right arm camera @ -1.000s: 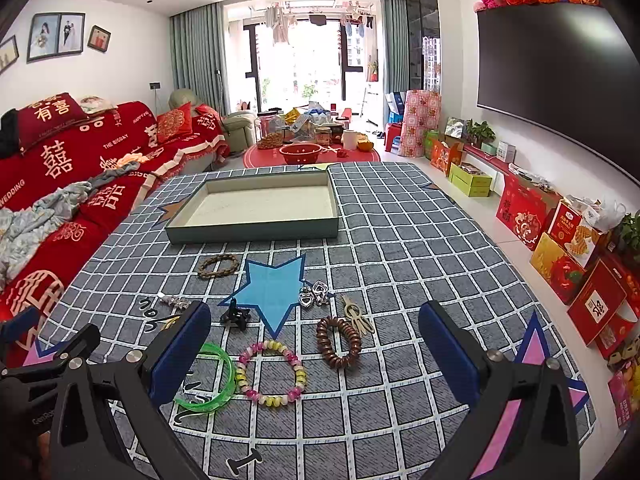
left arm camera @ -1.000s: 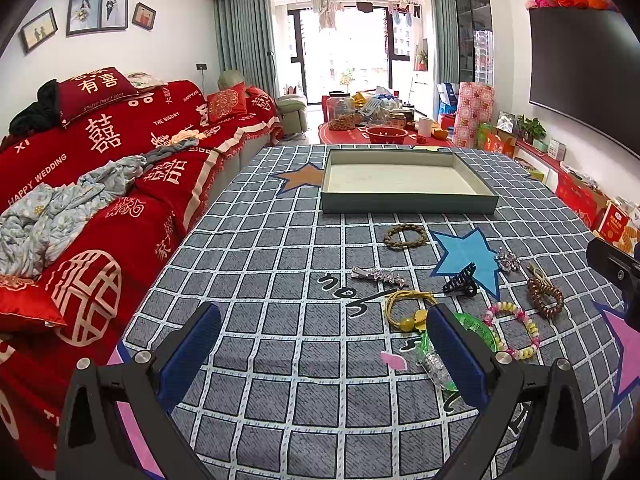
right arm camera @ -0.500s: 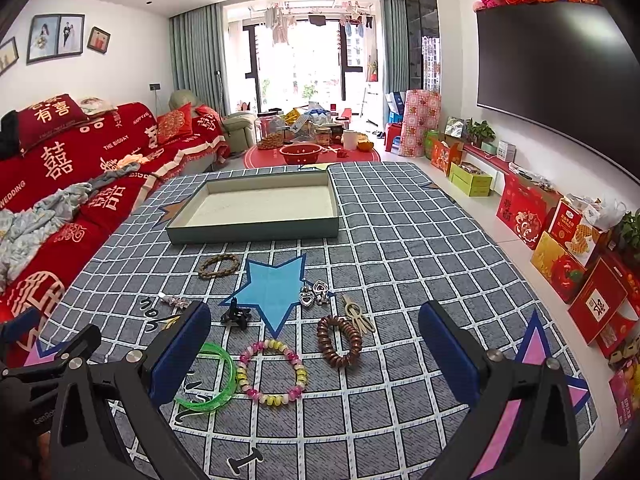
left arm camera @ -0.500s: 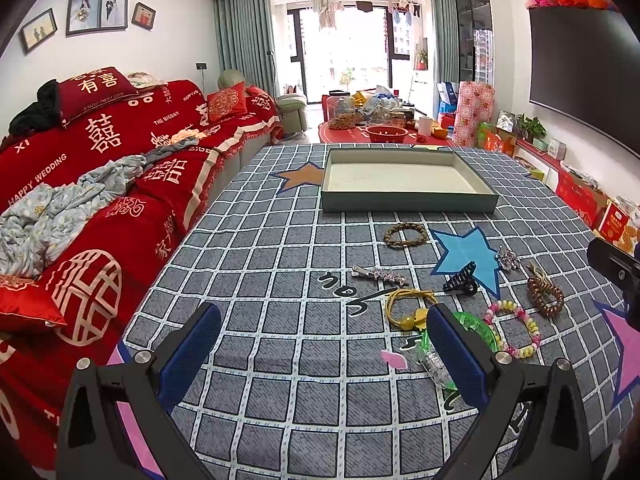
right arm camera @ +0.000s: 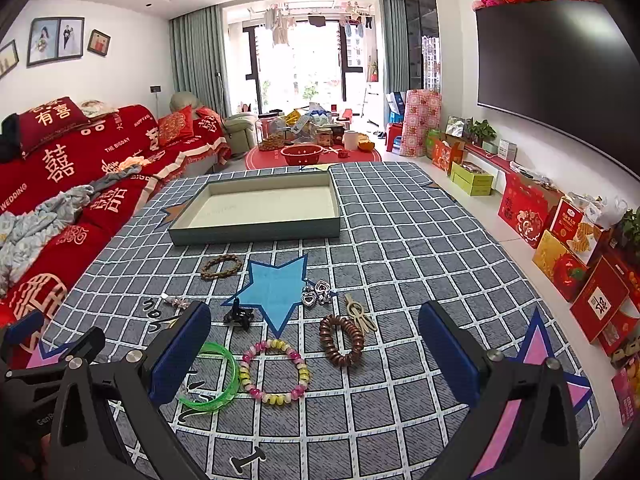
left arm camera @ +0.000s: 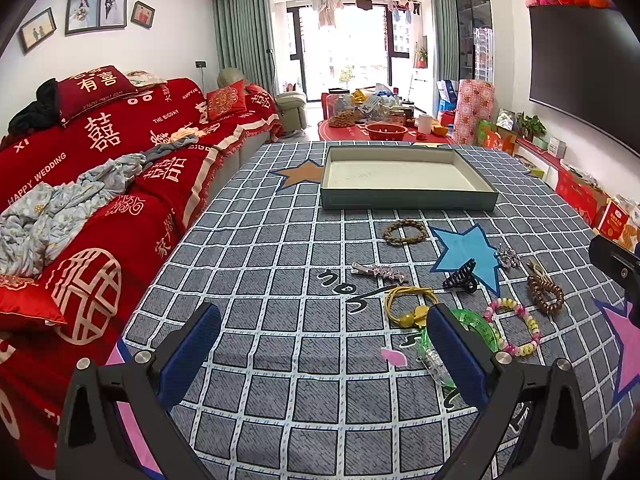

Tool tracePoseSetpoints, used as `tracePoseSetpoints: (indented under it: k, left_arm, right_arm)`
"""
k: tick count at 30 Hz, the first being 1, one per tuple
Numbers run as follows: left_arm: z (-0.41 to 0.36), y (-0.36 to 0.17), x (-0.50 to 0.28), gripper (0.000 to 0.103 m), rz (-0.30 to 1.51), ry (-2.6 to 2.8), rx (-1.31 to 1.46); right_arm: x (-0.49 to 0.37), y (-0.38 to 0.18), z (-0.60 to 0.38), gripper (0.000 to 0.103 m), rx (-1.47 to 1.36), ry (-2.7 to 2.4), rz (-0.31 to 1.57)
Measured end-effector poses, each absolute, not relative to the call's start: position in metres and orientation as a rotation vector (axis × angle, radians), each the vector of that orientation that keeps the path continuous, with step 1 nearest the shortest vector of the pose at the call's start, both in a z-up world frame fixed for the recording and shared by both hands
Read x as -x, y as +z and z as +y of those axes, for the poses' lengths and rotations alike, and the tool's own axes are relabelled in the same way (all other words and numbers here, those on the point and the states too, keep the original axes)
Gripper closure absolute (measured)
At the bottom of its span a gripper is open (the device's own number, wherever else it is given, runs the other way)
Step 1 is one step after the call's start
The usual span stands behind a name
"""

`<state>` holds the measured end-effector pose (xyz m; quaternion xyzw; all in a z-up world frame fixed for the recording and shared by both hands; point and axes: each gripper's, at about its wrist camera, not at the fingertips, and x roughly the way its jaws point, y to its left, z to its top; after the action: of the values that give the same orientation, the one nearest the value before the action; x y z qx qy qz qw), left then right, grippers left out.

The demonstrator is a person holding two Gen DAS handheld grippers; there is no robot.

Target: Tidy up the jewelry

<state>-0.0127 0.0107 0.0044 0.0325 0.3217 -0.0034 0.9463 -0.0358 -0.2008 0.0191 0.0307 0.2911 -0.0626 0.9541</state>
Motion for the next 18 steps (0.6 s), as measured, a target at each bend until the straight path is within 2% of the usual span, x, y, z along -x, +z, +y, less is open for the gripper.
tracePoseSetpoints:
  k: [18]
  left_arm:
    - [0.0115, 0.0033, 0.0125, 0.000, 0.663, -0.009, -0.061]
  right_arm:
    - [0.0375, 0.0191, -0.2008, 0.000, -0.064, -0.127, 0.596]
